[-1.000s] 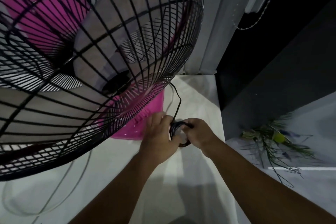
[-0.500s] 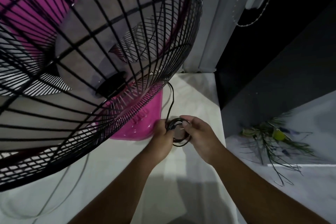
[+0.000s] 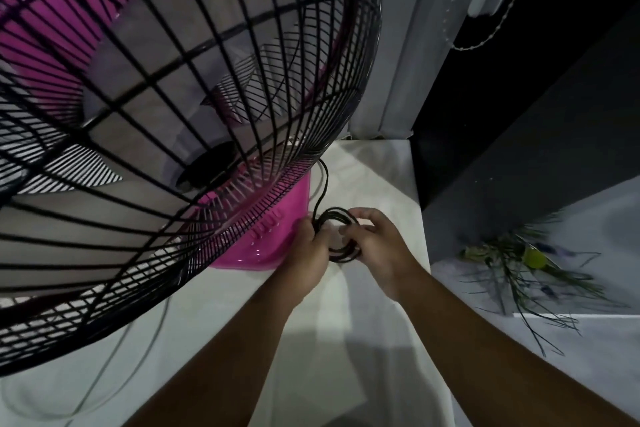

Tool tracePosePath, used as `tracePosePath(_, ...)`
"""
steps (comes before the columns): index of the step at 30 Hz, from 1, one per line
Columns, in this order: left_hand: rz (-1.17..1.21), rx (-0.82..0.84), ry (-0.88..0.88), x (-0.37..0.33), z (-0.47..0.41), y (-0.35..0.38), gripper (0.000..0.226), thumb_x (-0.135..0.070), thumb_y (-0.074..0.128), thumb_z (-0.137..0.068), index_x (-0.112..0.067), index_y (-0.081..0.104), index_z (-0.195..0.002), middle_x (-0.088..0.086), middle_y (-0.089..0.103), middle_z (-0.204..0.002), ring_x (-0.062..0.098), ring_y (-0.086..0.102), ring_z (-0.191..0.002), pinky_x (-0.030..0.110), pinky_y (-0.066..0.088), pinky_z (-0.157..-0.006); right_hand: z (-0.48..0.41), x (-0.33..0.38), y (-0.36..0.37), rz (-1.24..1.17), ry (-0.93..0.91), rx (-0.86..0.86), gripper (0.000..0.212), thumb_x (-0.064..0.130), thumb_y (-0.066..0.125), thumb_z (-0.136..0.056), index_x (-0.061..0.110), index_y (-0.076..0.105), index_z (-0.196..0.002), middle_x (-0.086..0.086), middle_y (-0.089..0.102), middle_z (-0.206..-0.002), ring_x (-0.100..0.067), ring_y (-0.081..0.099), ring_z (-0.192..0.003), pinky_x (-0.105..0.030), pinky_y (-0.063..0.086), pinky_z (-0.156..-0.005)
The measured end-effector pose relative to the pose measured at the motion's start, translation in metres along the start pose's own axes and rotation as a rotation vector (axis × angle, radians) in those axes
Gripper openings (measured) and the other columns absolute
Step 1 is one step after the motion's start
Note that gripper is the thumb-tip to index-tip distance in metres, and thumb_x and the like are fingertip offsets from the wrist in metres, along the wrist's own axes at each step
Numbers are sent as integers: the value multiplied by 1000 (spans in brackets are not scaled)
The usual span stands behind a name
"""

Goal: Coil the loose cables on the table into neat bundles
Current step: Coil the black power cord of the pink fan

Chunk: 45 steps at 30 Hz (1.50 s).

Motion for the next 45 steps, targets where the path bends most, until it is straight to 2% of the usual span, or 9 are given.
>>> tracePosePath(4, 89, 52, -48, 3, 0, 4, 30, -39, 56, -90, -25, 61, -115, 2, 73, -102, 12, 68, -87, 32, 52, -71, 3, -8, -10, 27, -88, 9, 23, 2, 67, -92, 7, 73, -113, -16, 78, -104, -32, 73, -102, -46, 56, -96)
tracePosePath(9, 41, 83, 33, 0, -12, -5, 26, -40, 70, -72, -22, 73, -91, 3, 78, -85, 19, 75, -79, 26, 56, -57, -4, 6, -13, 359, -174, 32, 25, -3, 64, -91, 16, 79, -96, 1, 78, -85, -9, 73, -82, -21, 56, -79)
tracePosePath(13, -118, 87, 36, -5, -20, -9, 42, -62, 50, -77, -29, 67, -95, -7, 75, -92, 5, 71, -88, 25, 55, -74, -17, 21, -11, 483, -181, 64, 23, -3, 64, -92, 7, 79, -106, 2, 73, -82, -3, 66, -74, -17, 50, -76)
tracePosePath(18, -23, 29, -64, -2, -24, -4, 48, -50, 38, -99, -17, 62, -125, 8, 71, -117, 26, 67, -110, 51, 53, -98, -19, 22, -8, 127, -76, 97, 25, 9, 74, -90, 10, 69, -115, -11, 77, -100, -17, 74, -89, -32, 59, -83)
tracePosePath(23, -53, -112, -119, -8, -20, 11, 29, -41, 39, -106, -19, 55, -114, -3, 67, -107, 12, 63, -93, 25, 49, -74, -21, 9, -6, 69, -80, -2, 21, 15, 57, -102, 3, 75, -105, -20, 76, -103, -31, 72, -97, -45, 56, -93)
tracePosePath(29, 406, 250, -192, -14, -23, 4, 28, -23, 55, -99, -10, 73, -116, 8, 76, -109, 11, 73, -94, 20, 56, -71, -36, 17, -15, 221, -77, -45, 21, 1, 55, -100, -7, 74, -106, -22, 76, -97, -17, 68, -79, -27, 57, -76)
tracePosePath(32, 336, 247, -149, -18, -32, -4, 33, -23, 45, -107, -5, 67, -122, 14, 73, -113, 20, 69, -102, 33, 56, -88, -40, 24, -14, 360, -131, 30, 19, 2, 58, -99, 1, 77, -98, -3, 74, -77, 3, 65, -60, -12, 50, -60)
tracePosePath(39, 254, 209, -135, -14, -39, 1, 29, -11, 41, -107, -6, 65, -123, 0, 72, -93, 14, 68, -92, 21, 55, -68, -45, 19, -14, 229, -132, -85, 12, 25, 68, -95, 16, 75, -100, 5, 76, -83, -6, 70, -71, -18, 55, -65)
tracePosePath(45, 293, 22, -156, -4, -37, 15, 31, -16, 42, -107, -13, 63, -130, 9, 72, -122, 18, 69, -109, 26, 58, -79, -29, -1, -19, 141, -36, 76, 21, 42, 67, -94, 24, 72, -103, 8, 78, -81, -5, 72, -72, -14, 49, -53)
Point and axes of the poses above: each hand's wrist, its own z-axis away from the middle knuckle, its own y-axis out of the palm, x = y × z, the point moved 1 cm from there along -z, towards the middle knuckle
